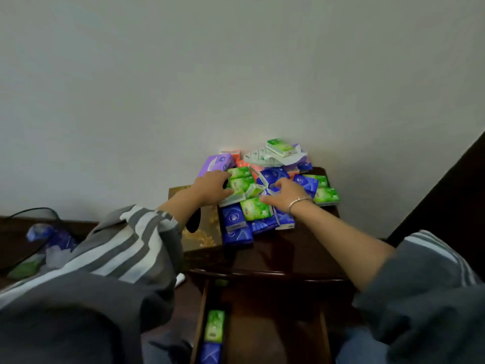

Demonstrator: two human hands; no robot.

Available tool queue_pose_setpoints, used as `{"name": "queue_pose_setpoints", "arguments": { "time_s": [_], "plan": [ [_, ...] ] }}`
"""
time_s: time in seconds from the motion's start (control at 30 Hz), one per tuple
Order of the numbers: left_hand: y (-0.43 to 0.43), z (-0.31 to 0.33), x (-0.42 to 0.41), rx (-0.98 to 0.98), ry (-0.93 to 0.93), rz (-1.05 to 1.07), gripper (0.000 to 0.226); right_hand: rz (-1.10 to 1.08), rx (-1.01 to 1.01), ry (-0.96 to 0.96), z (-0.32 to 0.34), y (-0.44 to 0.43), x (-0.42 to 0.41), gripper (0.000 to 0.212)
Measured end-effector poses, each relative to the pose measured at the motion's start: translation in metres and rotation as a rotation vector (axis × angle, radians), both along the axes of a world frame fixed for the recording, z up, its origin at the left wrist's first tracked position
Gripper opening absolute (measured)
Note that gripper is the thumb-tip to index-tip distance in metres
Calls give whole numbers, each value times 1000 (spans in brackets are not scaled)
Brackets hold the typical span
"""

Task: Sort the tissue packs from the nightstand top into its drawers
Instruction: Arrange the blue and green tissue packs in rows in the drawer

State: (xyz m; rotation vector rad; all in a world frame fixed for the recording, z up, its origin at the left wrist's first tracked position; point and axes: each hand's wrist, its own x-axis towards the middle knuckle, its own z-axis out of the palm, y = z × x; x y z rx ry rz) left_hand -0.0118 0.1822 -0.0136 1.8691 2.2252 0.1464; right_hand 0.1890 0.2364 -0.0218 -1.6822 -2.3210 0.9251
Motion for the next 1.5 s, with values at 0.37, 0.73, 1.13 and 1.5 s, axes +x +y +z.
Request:
{"name": "queue_pose_setpoints", "arguments": {
  "time_s": [0.37,0.73,1.13,1.5],
  "plan": [
    [48,-35,-11,-313,308,-135,55,-238,93,129,-57,-6,-14,51],
    [18,-10,6,161,-442,146,61,-432,-113,859,-27,-27,33,22],
    [-77,22,76,213,-1529,494,38,-373,-715,1388,70,-64,55,4],
    [-138,8,103,412,-1841,617,56,-457,-297,970,11,-178,-11,24]
  ]
}}
